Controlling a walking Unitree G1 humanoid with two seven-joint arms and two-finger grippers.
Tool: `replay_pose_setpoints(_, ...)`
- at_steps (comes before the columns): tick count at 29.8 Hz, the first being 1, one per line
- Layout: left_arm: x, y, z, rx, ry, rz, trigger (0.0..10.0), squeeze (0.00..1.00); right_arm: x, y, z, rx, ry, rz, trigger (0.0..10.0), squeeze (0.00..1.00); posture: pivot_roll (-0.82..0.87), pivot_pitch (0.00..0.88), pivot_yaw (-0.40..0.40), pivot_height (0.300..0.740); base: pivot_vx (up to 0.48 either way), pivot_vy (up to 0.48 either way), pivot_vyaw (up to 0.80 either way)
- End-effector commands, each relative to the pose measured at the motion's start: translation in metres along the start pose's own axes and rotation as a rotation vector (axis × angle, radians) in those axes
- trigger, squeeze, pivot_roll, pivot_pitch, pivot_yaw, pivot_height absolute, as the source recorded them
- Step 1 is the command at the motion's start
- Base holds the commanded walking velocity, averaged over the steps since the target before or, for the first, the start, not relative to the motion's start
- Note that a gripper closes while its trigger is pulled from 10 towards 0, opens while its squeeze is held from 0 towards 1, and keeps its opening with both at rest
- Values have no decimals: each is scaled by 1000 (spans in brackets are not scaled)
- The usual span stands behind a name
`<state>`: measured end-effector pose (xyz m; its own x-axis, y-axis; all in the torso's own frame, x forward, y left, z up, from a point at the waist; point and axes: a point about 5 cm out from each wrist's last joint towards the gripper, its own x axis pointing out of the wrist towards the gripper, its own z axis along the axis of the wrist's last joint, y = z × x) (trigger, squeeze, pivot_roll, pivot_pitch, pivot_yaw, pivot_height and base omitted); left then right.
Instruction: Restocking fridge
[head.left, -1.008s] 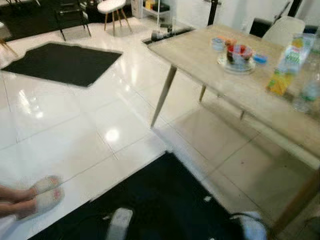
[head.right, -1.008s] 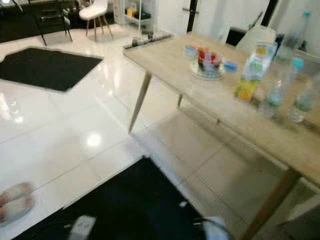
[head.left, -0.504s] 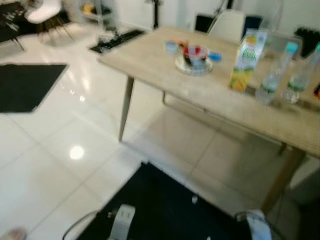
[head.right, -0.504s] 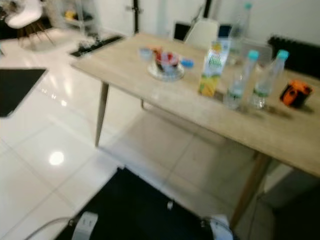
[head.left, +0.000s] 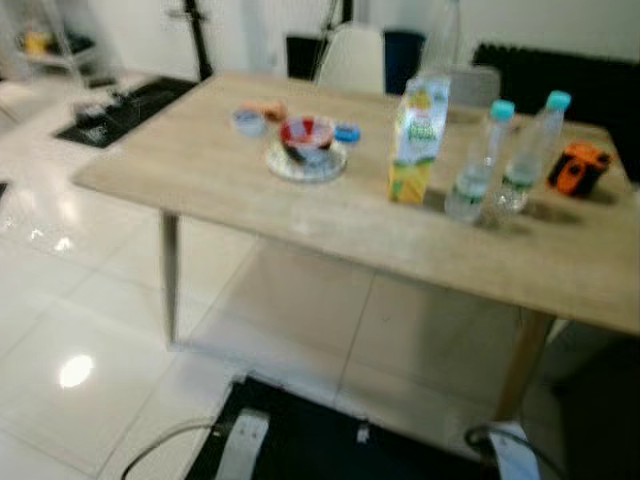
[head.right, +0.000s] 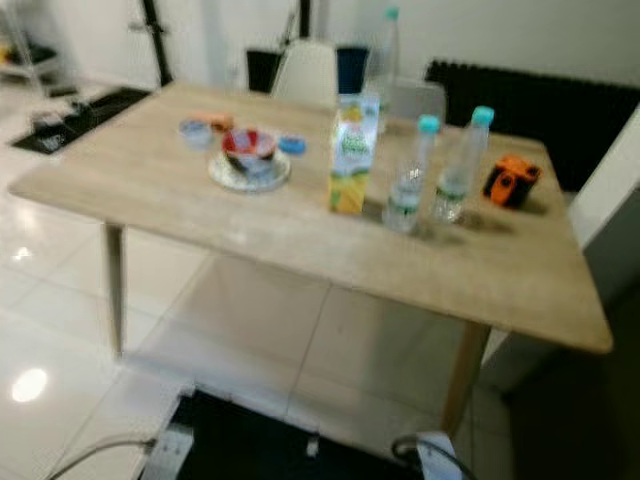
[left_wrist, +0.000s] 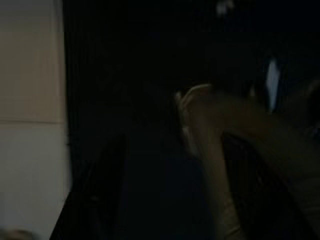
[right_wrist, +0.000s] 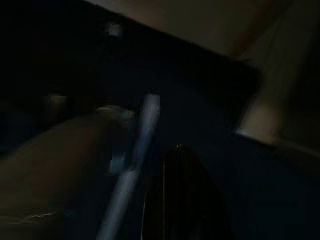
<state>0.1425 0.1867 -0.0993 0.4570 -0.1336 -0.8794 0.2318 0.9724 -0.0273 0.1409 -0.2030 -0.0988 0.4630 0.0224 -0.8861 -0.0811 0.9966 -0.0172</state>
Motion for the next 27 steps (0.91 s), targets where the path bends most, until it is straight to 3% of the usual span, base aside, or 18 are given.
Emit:
replay_pose_setpoints(1, 1, -5, 1, 6, 3, -17, 10000, 0, -2, -12, 0, -2, 2, -34, 10000, 0, -13, 32, 3, 740, 442, 0, -775)
replay_pose_setpoints(4, 1, -4, 1, -9, 3, 1, 10000, 0, -2, -12, 1, 6, -4, -37, 10000, 0, -12, 33, 3, 740, 263, 0, -775)
replay_pose_setpoints(9, 1, -3, 1, -22, -6, -4, 10000, 0, -2, -12, 2, 2, -14, -42, 10000, 0, -12, 33, 3, 740, 0, 0, 0)
replay_pose_setpoints(17, 1, -5, -1, -15, 10, -13, 10000, 0, -2, -11, 1, 2, -13, -38, 10000, 0, -12, 33, 3, 740, 0, -443, 0)
replay_pose_setpoints(27, 0, -2, -3, -32, 8, 4, 10000, 0, -2, -12, 0, -1, -12, -37, 10000, 0, -11, 34, 2, 740, 0, 0, 0)
